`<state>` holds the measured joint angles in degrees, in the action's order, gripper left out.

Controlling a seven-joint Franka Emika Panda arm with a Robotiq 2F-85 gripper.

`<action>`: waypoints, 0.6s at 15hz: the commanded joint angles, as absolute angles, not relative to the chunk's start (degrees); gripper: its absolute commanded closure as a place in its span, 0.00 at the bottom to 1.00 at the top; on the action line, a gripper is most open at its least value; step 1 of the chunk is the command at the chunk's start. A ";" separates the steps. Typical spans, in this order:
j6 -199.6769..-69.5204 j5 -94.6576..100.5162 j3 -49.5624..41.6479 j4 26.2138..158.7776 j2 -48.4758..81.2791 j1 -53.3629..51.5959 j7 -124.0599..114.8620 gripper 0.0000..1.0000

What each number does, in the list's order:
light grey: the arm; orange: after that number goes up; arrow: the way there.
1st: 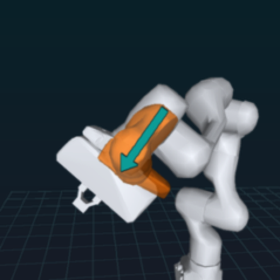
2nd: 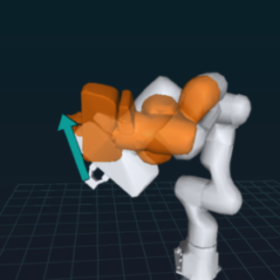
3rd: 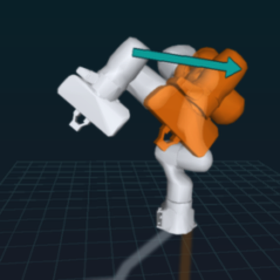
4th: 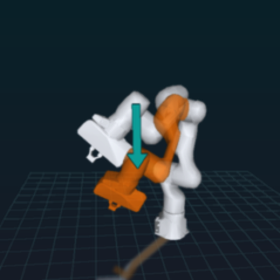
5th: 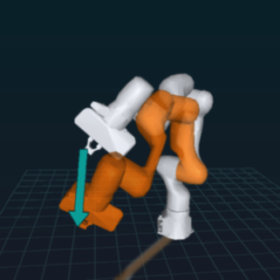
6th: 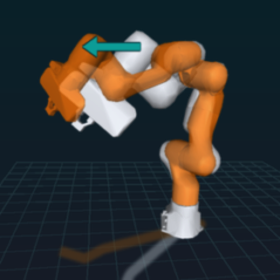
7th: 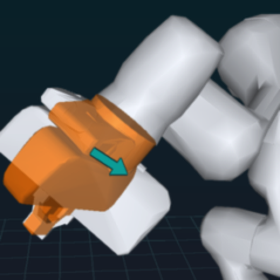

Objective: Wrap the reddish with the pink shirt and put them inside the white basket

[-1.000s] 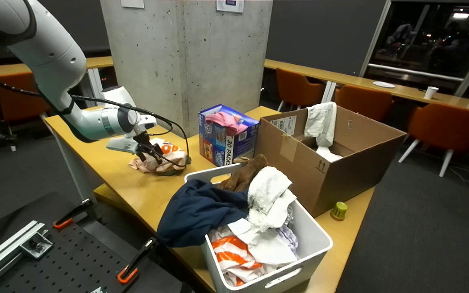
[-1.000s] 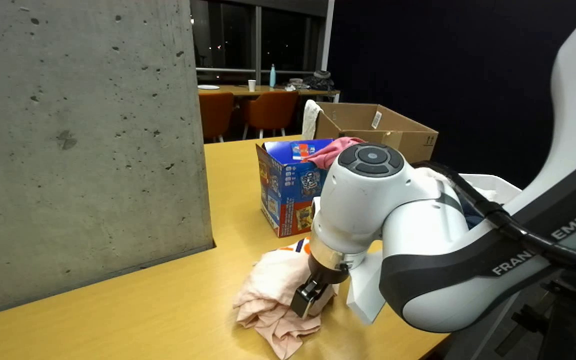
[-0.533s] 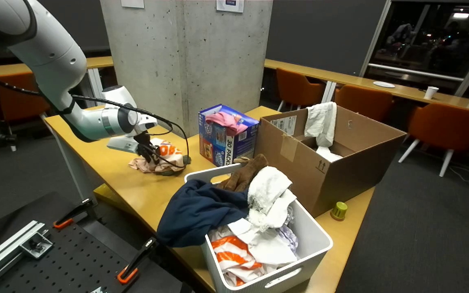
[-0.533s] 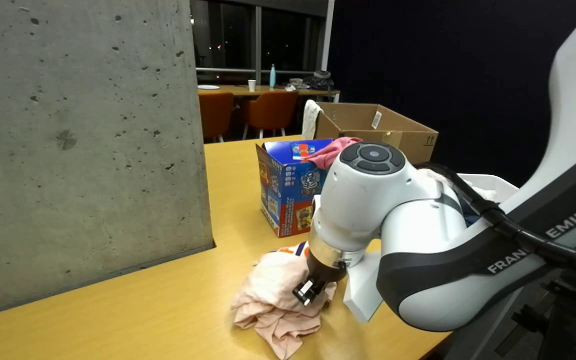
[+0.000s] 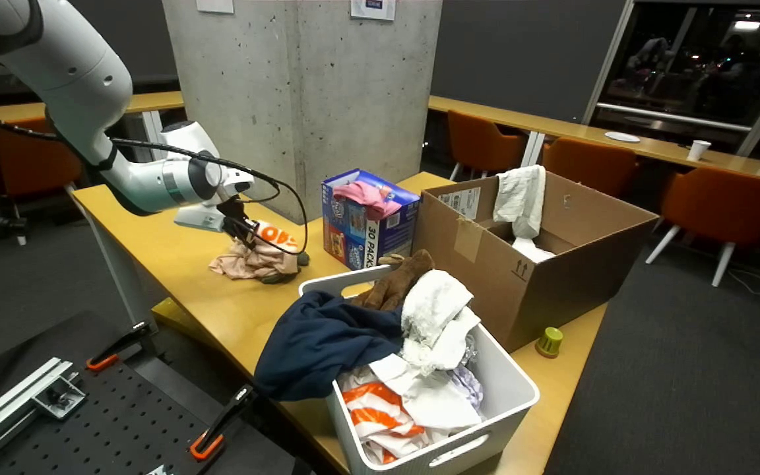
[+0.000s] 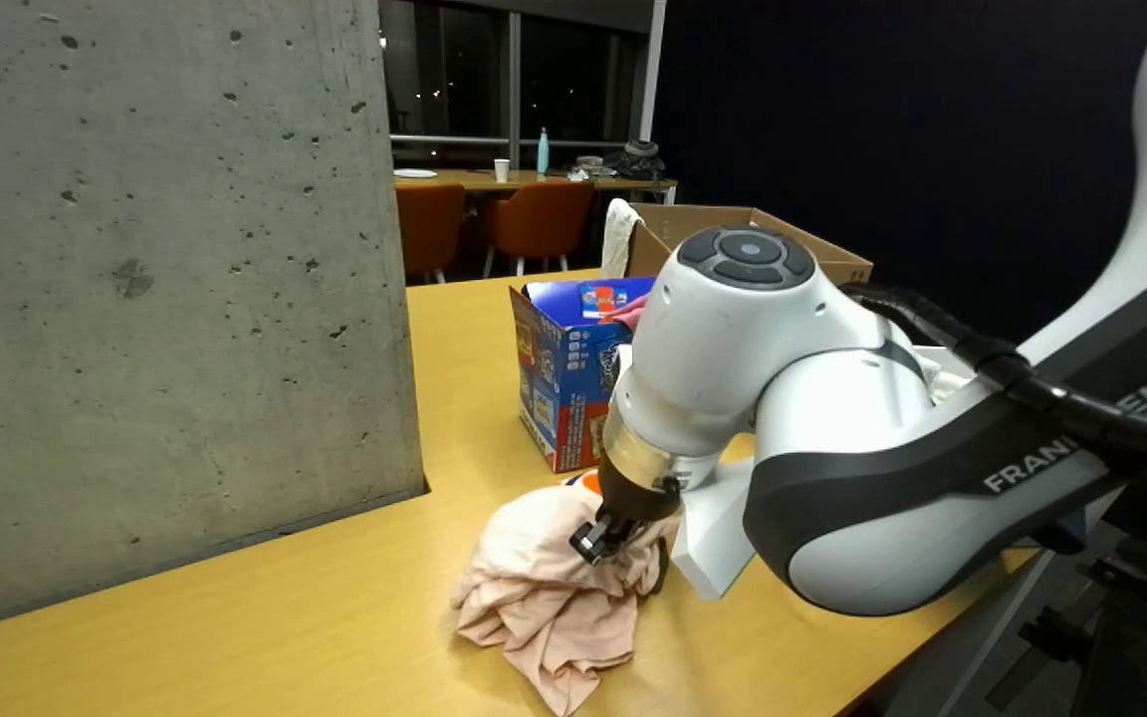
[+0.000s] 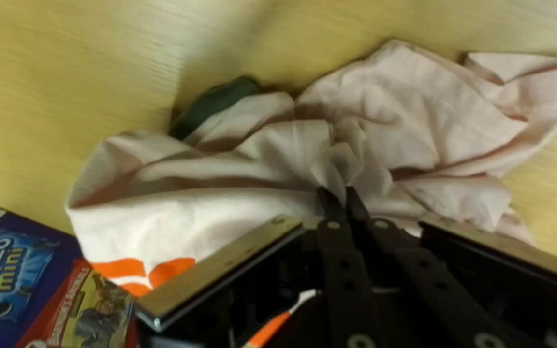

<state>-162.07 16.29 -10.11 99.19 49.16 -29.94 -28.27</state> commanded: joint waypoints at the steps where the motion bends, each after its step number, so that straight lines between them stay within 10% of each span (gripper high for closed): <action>1: -159.92 15.23 -10.46 98.55 44.70 -30.11 -25.28 0.99; 9: -150.32 15.16 -6.63 80.15 52.20 -24.91 -17.79 0.99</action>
